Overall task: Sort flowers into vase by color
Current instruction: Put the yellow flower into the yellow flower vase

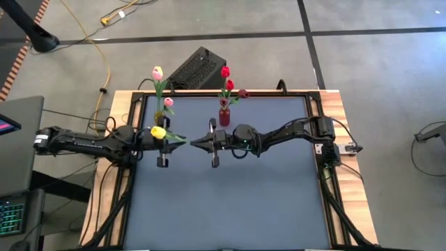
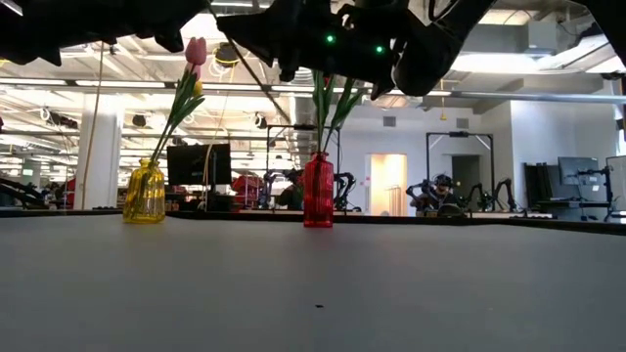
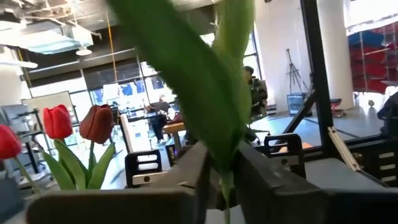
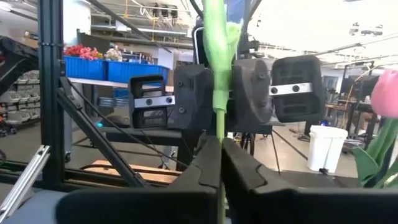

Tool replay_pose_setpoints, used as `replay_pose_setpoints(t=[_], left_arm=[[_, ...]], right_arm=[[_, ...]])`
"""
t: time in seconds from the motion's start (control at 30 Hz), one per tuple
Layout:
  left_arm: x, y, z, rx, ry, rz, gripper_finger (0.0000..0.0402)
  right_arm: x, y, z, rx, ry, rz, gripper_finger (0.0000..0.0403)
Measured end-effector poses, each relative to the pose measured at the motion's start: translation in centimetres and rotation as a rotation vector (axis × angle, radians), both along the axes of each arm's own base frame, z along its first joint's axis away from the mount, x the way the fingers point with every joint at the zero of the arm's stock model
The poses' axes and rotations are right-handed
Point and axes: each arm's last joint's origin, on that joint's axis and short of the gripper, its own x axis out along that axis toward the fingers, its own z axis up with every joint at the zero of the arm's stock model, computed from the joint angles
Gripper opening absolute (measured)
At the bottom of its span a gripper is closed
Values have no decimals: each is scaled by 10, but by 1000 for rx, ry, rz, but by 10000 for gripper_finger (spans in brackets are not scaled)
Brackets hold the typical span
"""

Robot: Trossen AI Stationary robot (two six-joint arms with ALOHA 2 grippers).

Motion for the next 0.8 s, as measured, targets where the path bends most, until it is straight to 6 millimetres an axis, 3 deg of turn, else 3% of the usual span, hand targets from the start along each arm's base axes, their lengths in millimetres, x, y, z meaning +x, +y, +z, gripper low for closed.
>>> replay_pose_setpoints(t=[0.13, 0.53, 0.67, 0.8], left_arm=[[0, 0, 1, 6, -9, 0, 10], [-2, 2, 2, 11, 36, 82, 3], [-5, 3, 15, 18, 157, 132, 2], [-13, 6, 40, 15, 251, 225, 2]], right_arm=[[0, 2, 1, -2, -15, 3, 83], [0, 3, 0, 3, 4, 12, 207], [1, 1, -4, 4, 48, 8, 229], [2, -1, -8, 4, 97, 11, 234]])
